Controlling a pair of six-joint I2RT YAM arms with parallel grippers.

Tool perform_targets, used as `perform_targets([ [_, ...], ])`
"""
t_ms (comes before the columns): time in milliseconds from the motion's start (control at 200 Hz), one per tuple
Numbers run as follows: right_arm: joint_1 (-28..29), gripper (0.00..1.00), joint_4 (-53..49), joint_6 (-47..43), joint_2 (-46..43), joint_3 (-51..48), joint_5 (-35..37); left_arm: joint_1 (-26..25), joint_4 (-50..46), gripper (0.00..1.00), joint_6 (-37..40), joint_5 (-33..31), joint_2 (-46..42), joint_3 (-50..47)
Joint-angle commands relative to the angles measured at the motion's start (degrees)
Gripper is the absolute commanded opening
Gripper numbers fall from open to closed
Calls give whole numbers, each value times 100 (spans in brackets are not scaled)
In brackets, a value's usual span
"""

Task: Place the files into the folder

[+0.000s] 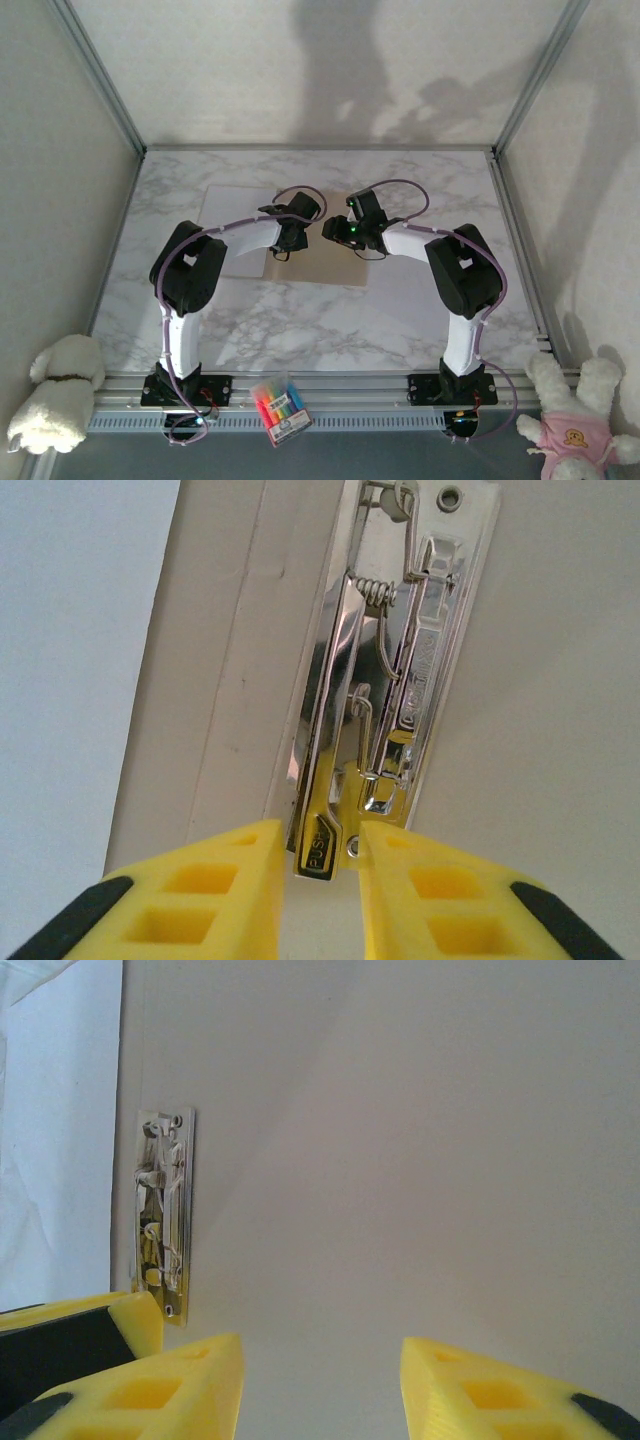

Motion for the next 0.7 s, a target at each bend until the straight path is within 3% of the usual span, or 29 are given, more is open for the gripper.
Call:
perform_targets([
  [0, -33, 44, 55, 45, 10, -75, 90, -53, -218, 25, 20, -202, -68, 5],
  [371, -30, 43, 98, 55, -18, -110, 105, -49, -210, 16, 83, -191, -118, -92],
  [696, -28, 44, 59, 64, 16, -85, 112, -23, -142, 14, 271, -77, -68, -129],
])
